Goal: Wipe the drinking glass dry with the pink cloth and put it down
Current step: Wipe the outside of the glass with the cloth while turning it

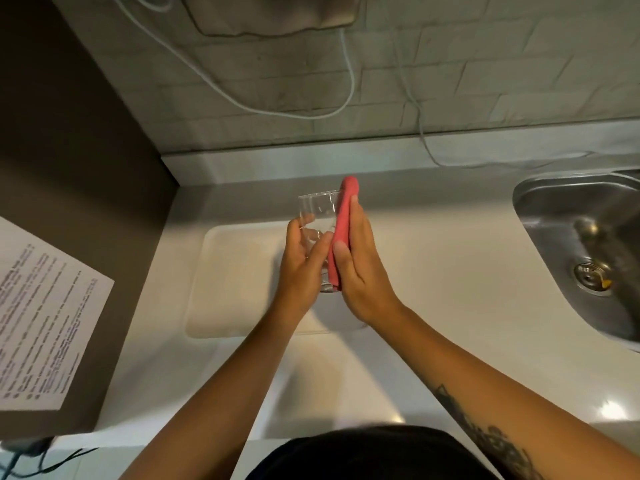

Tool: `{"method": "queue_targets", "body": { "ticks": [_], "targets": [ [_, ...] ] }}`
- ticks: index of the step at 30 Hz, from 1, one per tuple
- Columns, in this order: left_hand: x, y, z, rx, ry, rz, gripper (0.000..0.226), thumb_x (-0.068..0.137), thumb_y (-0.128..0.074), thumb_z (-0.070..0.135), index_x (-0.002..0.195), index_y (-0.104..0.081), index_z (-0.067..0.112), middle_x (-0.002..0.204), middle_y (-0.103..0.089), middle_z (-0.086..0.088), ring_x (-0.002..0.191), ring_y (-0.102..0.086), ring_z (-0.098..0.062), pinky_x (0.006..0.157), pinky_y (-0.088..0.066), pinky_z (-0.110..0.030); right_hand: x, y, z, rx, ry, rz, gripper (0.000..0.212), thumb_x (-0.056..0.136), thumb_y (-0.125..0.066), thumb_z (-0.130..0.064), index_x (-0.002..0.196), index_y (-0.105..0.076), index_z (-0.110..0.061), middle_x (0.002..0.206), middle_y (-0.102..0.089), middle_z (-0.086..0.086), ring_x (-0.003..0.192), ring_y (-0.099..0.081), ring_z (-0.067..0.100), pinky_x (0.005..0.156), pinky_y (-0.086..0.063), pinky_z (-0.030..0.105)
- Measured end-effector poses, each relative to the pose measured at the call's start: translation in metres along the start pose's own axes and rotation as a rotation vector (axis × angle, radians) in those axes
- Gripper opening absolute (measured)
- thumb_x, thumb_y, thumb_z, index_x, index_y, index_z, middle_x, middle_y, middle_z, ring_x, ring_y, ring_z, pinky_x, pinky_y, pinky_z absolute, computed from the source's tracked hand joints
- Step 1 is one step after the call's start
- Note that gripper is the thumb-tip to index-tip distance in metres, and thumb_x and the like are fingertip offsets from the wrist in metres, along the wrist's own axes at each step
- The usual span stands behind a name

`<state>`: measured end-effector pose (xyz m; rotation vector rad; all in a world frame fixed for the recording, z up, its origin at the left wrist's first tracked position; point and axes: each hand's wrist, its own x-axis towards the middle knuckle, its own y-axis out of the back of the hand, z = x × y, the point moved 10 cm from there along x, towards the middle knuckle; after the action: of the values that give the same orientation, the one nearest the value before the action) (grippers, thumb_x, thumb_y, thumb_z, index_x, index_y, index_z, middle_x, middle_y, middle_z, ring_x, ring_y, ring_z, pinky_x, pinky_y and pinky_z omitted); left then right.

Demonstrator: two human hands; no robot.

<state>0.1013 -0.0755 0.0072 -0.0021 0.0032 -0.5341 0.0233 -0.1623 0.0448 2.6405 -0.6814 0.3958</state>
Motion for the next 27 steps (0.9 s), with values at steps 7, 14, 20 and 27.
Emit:
{"method": "queue_targets", "body": {
  "ticks": [7, 14, 20, 27],
  "targets": [
    [-0.013, 0.003, 0.003, -0.039, 0.052, -0.012, 0.050, 0.095, -0.058, 0.057, 0.135, -0.054, 0.027, 0.111, -0.073, 0.003, 0.089, -0.078, -0.007, 0.069, -0.063, -0.024, -0.007, -0.006, -0.013, 0.035, -0.007, -0.006, 0.066, 0.116, -0.028, -0.024, 0.172, 0.005, -0.014, 0.184, 0.000, -0.001, 0.170, -0.009, 0.013, 0.138, -0.020, 0.041],
    [-0.012, 0.003, 0.011, -0.090, 0.063, -0.111, 0.052, 0.090, -0.058, 0.065, 0.132, -0.057, 0.034, 0.120, -0.069, -0.015, 0.099, -0.077, -0.024, 0.077, -0.067, -0.038, -0.013, -0.005, -0.040, 0.010, -0.008, -0.005, 0.068, 0.115, -0.029, -0.019, 0.172, 0.007, -0.011, 0.184, 0.006, 0.000, 0.169, -0.005, 0.005, 0.136, -0.017, 0.027],
    [-0.009, 0.009, 0.020, -0.101, 0.066, -0.074, 0.041, 0.088, -0.060, 0.063, 0.120, -0.063, 0.037, 0.099, -0.075, 0.003, 0.084, -0.074, -0.010, 0.069, -0.061, -0.029, -0.008, -0.004, -0.059, -0.013, 0.023, -0.033, 0.071, 0.114, -0.032, -0.014, 0.171, 0.010, -0.013, 0.183, 0.008, -0.009, 0.169, -0.005, 0.006, 0.136, -0.015, 0.027],
    [-0.017, -0.001, 0.014, -0.154, 0.104, -0.176, 0.039, 0.088, -0.063, 0.059, 0.119, -0.064, 0.035, 0.093, -0.073, 0.001, 0.084, -0.072, -0.021, 0.072, -0.061, -0.044, 0.008, 0.009, -0.041, 0.076, -0.153, -0.013, 0.065, 0.116, -0.026, -0.030, 0.173, 0.005, -0.020, 0.183, -0.001, -0.009, 0.168, -0.010, 0.004, 0.138, -0.017, 0.036]
  ]
}}
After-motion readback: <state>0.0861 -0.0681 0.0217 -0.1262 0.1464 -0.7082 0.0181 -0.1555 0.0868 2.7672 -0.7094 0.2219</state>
